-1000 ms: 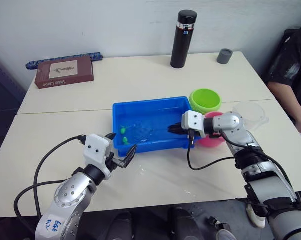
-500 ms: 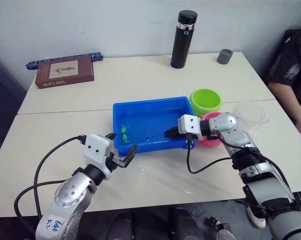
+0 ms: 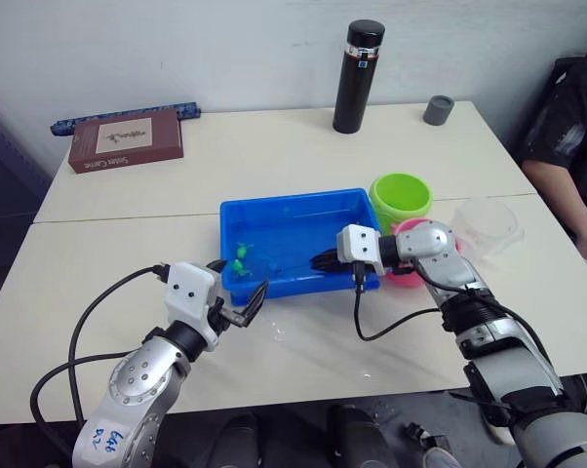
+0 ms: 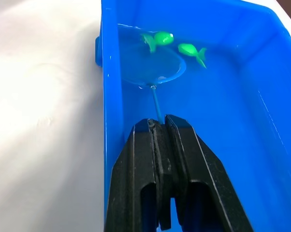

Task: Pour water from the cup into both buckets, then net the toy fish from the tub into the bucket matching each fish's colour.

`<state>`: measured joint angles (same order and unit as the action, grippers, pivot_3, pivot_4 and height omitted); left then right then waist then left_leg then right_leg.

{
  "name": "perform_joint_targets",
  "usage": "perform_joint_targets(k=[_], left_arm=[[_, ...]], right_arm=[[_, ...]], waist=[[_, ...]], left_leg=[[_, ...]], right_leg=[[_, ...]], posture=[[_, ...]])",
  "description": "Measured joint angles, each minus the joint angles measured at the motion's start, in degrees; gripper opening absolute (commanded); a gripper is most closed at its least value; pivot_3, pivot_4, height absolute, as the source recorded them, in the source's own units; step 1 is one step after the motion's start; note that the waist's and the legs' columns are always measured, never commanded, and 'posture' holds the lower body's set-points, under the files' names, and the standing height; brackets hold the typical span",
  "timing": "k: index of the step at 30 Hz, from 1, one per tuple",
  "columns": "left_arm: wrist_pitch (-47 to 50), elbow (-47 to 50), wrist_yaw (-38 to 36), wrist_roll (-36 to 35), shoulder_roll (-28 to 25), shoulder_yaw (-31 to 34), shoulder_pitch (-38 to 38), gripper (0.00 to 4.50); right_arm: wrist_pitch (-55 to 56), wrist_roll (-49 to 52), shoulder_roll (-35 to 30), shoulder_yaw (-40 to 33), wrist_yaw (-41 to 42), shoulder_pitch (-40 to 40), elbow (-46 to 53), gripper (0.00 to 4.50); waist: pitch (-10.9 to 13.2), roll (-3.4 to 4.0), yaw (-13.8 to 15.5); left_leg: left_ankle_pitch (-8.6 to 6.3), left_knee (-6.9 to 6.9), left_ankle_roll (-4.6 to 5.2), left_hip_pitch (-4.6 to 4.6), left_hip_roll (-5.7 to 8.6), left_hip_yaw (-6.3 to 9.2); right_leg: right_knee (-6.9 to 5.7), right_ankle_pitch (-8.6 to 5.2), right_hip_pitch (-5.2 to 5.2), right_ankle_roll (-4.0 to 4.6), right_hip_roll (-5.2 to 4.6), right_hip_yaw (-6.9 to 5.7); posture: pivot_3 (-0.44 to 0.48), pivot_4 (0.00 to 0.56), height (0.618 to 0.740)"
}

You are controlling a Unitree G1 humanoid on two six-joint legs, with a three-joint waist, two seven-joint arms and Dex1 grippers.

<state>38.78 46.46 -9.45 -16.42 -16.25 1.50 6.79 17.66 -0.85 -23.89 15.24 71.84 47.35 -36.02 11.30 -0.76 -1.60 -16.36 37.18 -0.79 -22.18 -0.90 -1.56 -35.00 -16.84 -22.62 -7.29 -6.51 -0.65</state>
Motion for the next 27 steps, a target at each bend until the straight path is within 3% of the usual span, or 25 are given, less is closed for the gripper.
perform_joint_targets(k=[27], left_arm=[[0.0,0.1,0.5,0.4,0.4,-0.4,-0.1,4.46]], right_arm=[[-19.9,4.6,4.0,-2.2,-4.1,-0.9,9.6,0.0]], waist=[[0.0,0.0,-0.1]], left_leg=[[-0.02,-0.03,-0.02,-0.01,-0.03,0.28]], right_leg=[[-0.02,0.0,-0.06,0.0,0.02,0.04]], posture=[[0.0,0.15,0.74]])
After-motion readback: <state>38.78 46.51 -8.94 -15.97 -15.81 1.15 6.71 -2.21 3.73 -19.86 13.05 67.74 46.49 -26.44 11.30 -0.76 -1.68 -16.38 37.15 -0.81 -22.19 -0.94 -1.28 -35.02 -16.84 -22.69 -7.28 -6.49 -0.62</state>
